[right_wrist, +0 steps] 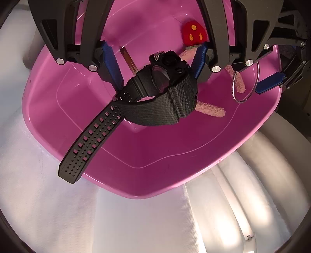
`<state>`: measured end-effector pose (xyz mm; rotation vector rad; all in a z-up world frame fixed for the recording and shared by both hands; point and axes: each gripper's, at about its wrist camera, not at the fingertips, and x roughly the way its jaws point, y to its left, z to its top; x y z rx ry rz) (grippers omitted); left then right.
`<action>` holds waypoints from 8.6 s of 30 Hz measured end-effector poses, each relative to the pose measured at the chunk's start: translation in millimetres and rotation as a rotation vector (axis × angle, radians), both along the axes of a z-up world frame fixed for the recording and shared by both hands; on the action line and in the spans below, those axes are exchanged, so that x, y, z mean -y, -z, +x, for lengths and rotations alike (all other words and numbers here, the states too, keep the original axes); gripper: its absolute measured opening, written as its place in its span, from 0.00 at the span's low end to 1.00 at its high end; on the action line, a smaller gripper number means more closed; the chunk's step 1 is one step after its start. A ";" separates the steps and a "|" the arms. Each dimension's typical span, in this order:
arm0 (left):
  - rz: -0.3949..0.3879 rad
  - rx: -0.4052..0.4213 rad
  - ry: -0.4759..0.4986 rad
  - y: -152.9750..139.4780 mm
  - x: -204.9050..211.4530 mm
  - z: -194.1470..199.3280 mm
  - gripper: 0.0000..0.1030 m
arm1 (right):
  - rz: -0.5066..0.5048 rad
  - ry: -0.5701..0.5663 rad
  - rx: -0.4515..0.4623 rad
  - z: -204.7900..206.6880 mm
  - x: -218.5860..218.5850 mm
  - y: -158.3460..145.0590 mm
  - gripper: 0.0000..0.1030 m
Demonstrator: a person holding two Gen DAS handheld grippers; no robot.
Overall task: Organize jewelry
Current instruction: 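Carry the ring with the left tool to the tub while the right tool carries the watch, then open the left tool to drop the ring while the right tool releases the watch in the tub, then withdraw both tools up from the tub, then move the left tool to the silver bangle while the right tool approaches the black hair tie, then close the left tool on the silver bangle while the right tool grasps the black hair tie, then lift the bangle with the left tool toward the tub while the right tool carries the hair tie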
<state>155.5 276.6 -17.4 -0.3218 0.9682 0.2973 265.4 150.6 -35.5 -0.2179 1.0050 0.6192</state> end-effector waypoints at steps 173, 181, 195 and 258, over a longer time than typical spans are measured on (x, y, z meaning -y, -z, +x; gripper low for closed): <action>0.158 0.015 0.183 177.0 417.3 -196.0 0.95 | -0.034 0.451 0.189 -299.1 451.2 195.4 0.72; 0.177 0.059 0.175 177.2 422.5 -201.6 0.89 | -0.031 0.429 0.198 -298.8 448.3 194.8 0.71; 0.176 0.107 0.234 173.3 432.2 -205.7 0.49 | -0.029 0.348 0.244 -308.3 436.5 192.8 0.22; 0.135 0.151 0.274 151.4 447.1 -215.1 0.45 | 0.049 0.349 0.234 -308.8 452.1 183.8 0.14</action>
